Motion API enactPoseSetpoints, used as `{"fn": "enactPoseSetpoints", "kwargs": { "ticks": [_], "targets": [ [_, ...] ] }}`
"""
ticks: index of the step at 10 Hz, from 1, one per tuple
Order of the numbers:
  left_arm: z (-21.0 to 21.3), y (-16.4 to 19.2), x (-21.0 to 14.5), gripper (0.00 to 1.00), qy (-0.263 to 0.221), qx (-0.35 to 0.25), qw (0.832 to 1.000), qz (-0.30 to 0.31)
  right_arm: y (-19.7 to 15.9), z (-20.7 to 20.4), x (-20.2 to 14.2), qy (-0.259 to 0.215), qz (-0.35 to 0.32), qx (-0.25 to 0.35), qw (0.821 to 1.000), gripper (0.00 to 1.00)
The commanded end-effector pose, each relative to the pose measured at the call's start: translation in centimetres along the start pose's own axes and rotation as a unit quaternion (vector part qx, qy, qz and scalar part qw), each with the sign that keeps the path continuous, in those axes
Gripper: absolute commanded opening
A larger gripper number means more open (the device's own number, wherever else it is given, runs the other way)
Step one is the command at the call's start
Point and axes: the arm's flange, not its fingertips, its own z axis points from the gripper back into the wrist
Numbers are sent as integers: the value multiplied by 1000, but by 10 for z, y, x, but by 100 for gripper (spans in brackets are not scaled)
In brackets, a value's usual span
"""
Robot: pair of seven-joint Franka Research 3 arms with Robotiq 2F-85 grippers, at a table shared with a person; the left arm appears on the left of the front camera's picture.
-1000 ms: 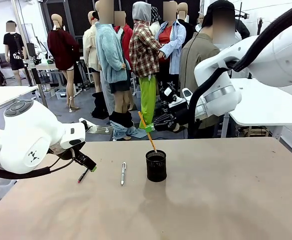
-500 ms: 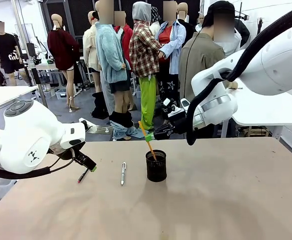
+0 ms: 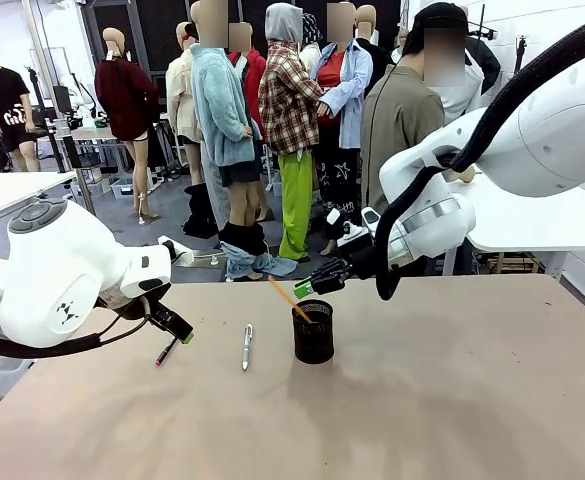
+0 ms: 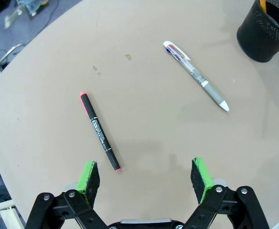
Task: Place the pens into the pen holder.
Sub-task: Pick up a writing instrument from the table and place it into the Pen holder.
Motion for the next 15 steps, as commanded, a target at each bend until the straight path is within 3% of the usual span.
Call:
{"fn": "enactPoseSetpoints", "kwargs": {
  "ticks": [1, 3, 5, 7, 9, 11, 13, 14, 15],
  "targets": [
    [1, 2, 0, 100, -1, 0, 1000, 2, 16, 10, -1, 19, -14, -22, 999, 67],
    [1, 2, 0, 100, -1, 0, 1000, 2, 41, 45, -1, 53, -25, -83, 995, 67],
    [1, 2, 0, 100, -1, 0, 1000, 2, 66, 92, 0, 104, -54, -178, 977, 67],
    [1, 2, 0, 100, -1, 0, 1000, 2, 86, 140, -1, 143, -99, -269, 947, 67],
    [1, 2, 0, 100, -1, 0, 1000, 2, 101, 176, -7, 207, -162, -337, 904, 67],
    [1, 2, 0, 100, -1, 0, 1000, 2, 112, 197, -12, 234, -198, -368, 878, 67],
    [1, 2, 0, 100, -1, 0, 1000, 2, 117, 187, -24, 301, -217, -383, 846, 67],
    [1, 2, 0, 100, -1, 0, 1000, 2, 106, 199, -36, 239, -183, -383, 873, 67],
    [1, 2, 0, 100, -1, 0, 1000, 2, 106, 199, -36, 239, -183, -383, 873, 67]
  ]
}}
